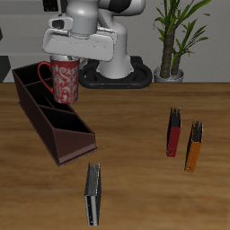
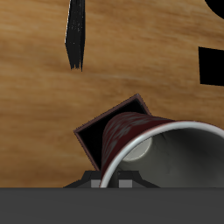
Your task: Place the red mug into the right desk caddy's left compartment
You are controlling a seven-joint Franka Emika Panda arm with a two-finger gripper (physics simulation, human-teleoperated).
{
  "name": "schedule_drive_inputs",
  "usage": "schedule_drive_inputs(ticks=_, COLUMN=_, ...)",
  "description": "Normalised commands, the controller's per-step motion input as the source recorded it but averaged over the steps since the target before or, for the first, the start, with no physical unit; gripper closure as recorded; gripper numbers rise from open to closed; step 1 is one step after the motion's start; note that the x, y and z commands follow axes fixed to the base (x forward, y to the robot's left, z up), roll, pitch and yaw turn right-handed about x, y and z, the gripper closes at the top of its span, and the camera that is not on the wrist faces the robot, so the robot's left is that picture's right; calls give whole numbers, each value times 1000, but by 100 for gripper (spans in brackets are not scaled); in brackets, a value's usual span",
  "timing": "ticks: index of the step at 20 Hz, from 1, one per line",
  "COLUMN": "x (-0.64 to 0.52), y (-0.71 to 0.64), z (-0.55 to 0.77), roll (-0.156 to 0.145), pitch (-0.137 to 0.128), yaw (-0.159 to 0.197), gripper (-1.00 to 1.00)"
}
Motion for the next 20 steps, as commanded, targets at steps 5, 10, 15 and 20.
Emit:
schedule_drive_inputs(ticks=5, x=-3, y=-48, z=-211, roll=-6, pitch=17, yaw=-18, gripper=100)
schedule_drive_inputs(ticks=10, x=-10, y=5, z=-228, roll=2, pitch=20, yaw=-13, gripper=100)
schedule_drive_inputs(ticks=15, x=14, y=-16, z=-191, roll=-5, pitch=16, yaw=-6, gripper=100)
schedule_drive_inputs(ticks=20, x=57, y=-129, z=-177, roll=-25, pitch=23, yaw=-18, gripper=100)
